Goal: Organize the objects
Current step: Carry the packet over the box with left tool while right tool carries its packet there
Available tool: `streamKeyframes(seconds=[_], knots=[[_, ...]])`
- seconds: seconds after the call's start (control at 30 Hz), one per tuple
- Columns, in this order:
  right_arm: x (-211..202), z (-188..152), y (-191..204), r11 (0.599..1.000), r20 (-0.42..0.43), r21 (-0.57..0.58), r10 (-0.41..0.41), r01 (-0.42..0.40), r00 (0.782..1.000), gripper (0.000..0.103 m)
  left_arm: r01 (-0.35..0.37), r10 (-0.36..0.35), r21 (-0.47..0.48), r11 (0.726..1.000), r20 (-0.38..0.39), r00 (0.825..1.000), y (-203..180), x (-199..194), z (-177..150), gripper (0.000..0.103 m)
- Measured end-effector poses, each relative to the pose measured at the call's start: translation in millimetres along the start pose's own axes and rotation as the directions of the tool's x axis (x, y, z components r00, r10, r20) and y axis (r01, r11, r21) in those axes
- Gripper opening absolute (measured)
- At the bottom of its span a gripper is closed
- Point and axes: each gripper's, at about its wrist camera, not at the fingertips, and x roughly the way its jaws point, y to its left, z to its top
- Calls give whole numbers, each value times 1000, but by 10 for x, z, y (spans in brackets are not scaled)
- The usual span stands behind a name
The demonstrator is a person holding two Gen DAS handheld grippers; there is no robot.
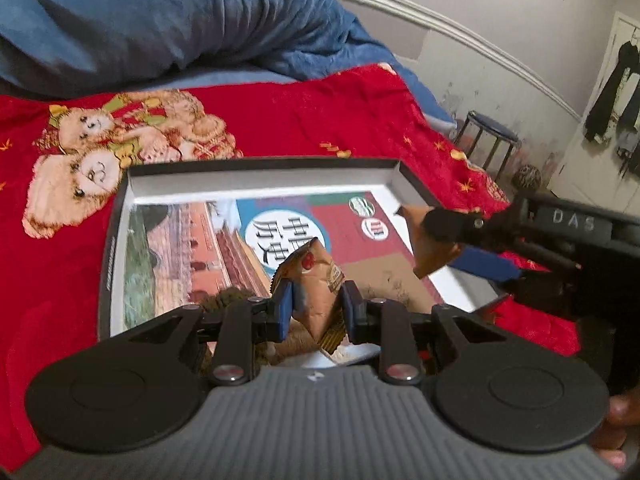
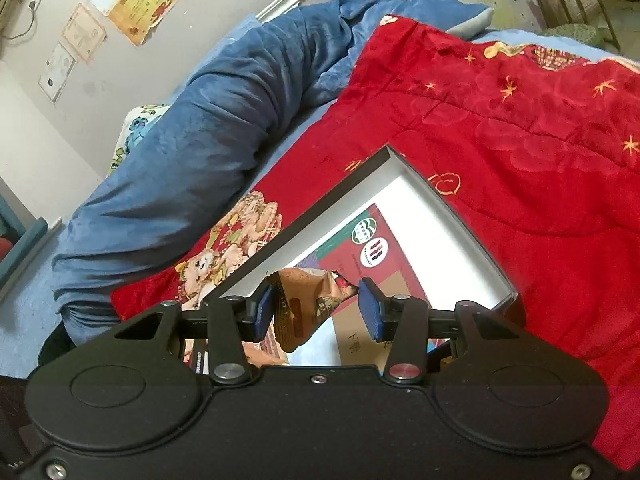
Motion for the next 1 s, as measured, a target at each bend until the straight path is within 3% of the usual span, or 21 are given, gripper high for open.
streamKeyframes(seconds=[0.23, 1.0], knots=[[36, -67, 43, 1000, -23, -26, -15, 15, 1000, 43, -10, 11, 26, 1000, -31, 999, -63, 26, -80, 30], [102, -177, 169, 989, -57, -127, -83, 75, 995, 44, -43, 43, 14, 999, -26, 999, -62, 17, -84, 30]])
